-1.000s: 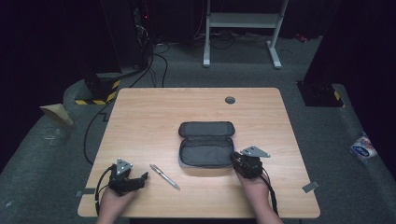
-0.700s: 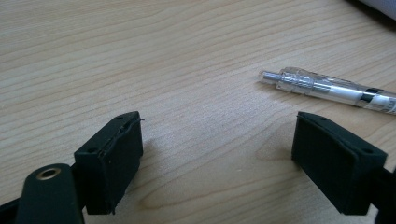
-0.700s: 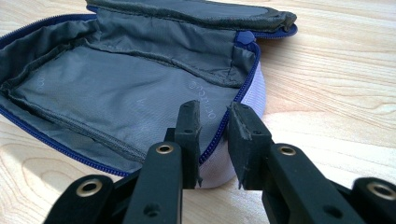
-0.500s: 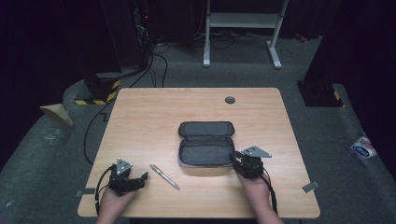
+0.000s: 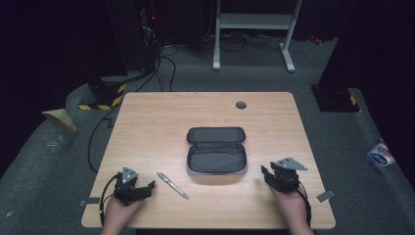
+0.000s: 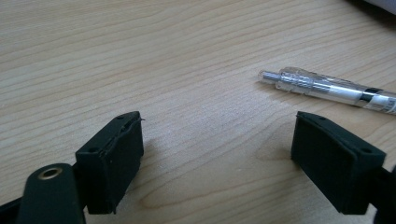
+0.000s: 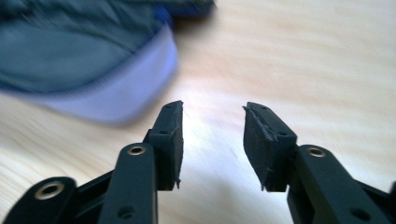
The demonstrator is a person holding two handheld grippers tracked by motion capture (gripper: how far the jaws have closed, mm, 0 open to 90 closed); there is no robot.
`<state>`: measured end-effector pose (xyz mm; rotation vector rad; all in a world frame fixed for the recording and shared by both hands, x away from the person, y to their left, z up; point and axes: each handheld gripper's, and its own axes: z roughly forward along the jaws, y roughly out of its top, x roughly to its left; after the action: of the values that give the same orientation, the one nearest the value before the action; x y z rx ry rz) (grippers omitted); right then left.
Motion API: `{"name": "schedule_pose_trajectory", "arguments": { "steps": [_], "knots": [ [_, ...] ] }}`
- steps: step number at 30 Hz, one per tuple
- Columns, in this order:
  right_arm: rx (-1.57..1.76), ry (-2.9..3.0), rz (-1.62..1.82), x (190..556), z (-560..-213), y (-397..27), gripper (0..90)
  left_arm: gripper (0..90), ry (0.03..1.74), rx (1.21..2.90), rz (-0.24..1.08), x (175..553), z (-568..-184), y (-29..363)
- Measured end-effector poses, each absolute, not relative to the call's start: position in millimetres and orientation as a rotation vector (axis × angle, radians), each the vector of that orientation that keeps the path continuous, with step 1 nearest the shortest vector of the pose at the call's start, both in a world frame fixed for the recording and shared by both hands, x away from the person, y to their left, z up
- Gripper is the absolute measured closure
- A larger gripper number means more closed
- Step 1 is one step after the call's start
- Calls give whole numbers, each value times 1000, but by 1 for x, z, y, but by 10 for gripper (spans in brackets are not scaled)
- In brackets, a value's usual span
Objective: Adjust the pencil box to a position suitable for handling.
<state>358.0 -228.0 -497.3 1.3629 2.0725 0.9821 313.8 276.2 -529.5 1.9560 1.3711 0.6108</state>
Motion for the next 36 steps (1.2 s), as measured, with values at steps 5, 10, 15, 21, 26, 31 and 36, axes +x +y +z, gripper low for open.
{"name": "schedule_pose_trajectory", "arguments": {
  "steps": [5, 10, 15, 21, 26, 31, 36],
  "knots": [
    [1408, 2093, 923, 349, -512, -243, 479, 215, 1361, 1958, 614, 312, -529, 275],
    [1394, 2115, 882, 344, -519, -238, 426, 273, 1338, 1962, 612, 310, -529, 275],
    [1404, 2109, 900, 345, -522, -239, 401, 323, 1364, 1945, 616, 307, -528, 270],
    [1397, 2105, 902, 343, -523, -238, 387, 468, 1344, 1976, 604, 303, -524, 255],
    [1395, 2106, 903, 343, -523, -238, 385, 578, 1323, 2000, 604, 304, -522, 240],
    [1394, 2108, 902, 343, -523, -238, 385, 594, 1281, 2007, 621, 313, -524, 228],
    [1394, 2107, 902, 343, -523, -238, 385, 593, 1295, 2014, 643, 326, -523, 223]
  ]
}}
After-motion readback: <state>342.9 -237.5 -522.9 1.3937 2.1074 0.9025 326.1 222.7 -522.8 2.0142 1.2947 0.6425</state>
